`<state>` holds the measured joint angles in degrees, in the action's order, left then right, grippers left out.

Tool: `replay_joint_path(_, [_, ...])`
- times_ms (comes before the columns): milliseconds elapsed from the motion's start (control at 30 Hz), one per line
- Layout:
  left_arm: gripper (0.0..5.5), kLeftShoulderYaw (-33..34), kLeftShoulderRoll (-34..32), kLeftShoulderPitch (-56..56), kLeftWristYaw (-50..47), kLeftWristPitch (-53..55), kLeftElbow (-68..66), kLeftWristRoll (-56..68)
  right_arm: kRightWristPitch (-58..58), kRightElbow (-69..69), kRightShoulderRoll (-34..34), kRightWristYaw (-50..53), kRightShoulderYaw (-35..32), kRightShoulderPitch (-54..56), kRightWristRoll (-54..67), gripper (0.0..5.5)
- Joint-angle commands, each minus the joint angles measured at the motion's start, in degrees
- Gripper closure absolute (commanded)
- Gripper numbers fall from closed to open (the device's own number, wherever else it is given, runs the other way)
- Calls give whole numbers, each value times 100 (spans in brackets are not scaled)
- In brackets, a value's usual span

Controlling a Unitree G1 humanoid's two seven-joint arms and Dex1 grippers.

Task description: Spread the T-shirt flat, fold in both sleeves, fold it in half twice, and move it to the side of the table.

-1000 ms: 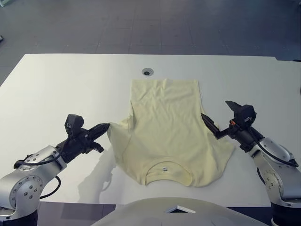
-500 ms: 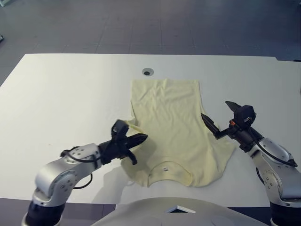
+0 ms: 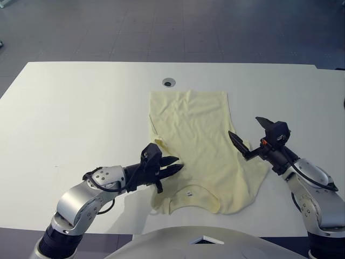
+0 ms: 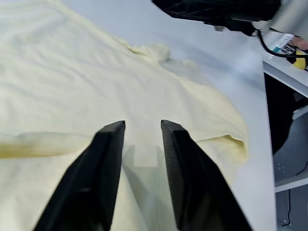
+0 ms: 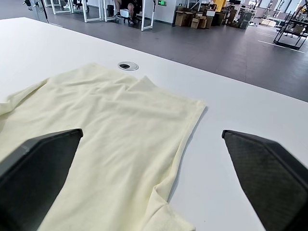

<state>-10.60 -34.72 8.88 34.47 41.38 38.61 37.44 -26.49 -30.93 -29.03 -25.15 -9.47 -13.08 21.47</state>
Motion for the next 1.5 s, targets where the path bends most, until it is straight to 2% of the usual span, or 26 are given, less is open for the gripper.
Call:
replay_joint_path(33, [335,500,-6,76,157,48,379,650,-3,-11,7,-17,28,-4,-49,10])
replay_joint_path(133, [281,979,28,-33,15,50,408,1032,-3,-12,-28,-36,23,12,-62,10])
replay_joint_path(233, [237,1600,-89,-150,-120,-253,98,812,-85,-92,-105,-39,-103,-22,-24,10])
replay_joint_path(267, [221,1614,-206,-136,-94,-518,-22,402,-194,-175,-114,-6,-176,-70,32,10])
replay_joint_path(400, [157,1180,-558,292,126,-1800,-555,-1269,-729,-654,-192,118,-685,-422,326,10])
replay_joint_path(567, [79,657,-566,721,529,-2672,-902,-2028,-1149,-922,-432,89,-1050,-826,305,10])
replay_joint_path(733, [10,323,-571,1136,883,-3006,-873,-2225,-2068,-1004,-381,209,-1421,-1128,694,82])
replay_joint_path(867, [10,366,-588,1341,954,-3090,-812,-2292,-2971,-994,-477,333,-1737,-1206,965,143])
replay_joint_path(1000, [10,377,-679,1579,942,-3121,-909,-2548,-3503,-849,-639,371,-1607,-1149,947,212])
replay_joint_path(1100, [10,315,-778,1737,947,-3108,-1069,-2809,-3667,-697,-779,345,-1408,-1135,824,275])
replay_joint_path(1500, [10,110,-797,2064,1015,-3202,-1104,-2985,-3737,-335,-989,241,-819,-903,554,453])
